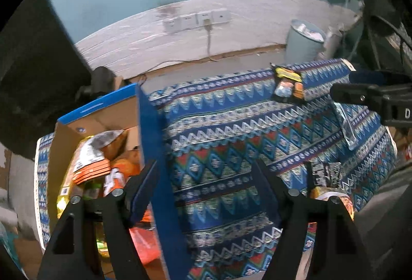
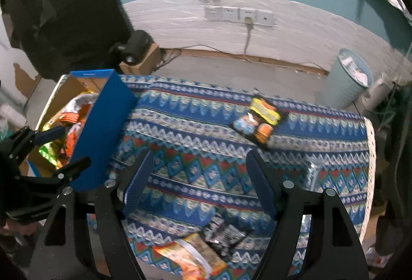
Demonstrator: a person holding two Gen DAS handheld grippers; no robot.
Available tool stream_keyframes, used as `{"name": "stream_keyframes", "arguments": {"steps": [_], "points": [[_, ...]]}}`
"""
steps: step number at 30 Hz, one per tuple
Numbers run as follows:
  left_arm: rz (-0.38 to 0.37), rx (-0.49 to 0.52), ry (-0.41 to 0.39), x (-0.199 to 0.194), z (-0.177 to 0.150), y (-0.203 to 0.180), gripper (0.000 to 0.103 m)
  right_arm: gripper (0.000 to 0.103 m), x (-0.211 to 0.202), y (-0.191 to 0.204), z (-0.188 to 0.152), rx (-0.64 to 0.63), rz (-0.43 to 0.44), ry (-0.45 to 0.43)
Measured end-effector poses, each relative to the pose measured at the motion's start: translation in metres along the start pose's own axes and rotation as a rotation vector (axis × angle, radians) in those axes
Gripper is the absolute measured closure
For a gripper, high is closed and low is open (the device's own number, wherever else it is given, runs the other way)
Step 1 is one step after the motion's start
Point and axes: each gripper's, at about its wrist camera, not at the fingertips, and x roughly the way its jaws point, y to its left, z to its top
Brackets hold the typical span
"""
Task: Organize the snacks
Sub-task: 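Move both tools back over the snacks on the tablecloth, then grasp the silver foil stick with the right tool while the left tool grasps the black bag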
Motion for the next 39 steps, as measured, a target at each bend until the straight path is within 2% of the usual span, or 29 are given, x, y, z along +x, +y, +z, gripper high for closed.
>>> {"name": "stream_keyframes", "arguments": {"steps": [6, 18, 26, 31, 39], "points": [[-0.081, 0.031, 0.059, 0.013, 0.002, -0.033, 0.025, 0.029, -0.001, -0.038, -0.019, 0.058, -0.036, 0.026], [-0.152, 0.147, 0.145, 0.046, 0.009, -0.102, 0.025, 0.029, 0.006, -0.116, -0.061, 0.184, -0.128, 0.083], [-0.195, 0.156, 0.213, 0.071, 0.013, -0.129, 0.025, 0.029, 0.025, -0.159, -0.083, 0.263, -0.160, 0.127], [-0.208, 0.153, 0.234, 0.089, 0.018, -0.139, 0.025, 0.029, 0.047, -0.173, -0.091, 0.268, -0.170, 0.158], [-0.243, 0.123, 0.290, 0.113, 0.020, -0.144, 0.025, 0.029, 0.080, -0.174, -0.094, 0.193, -0.186, 0.174]]}}
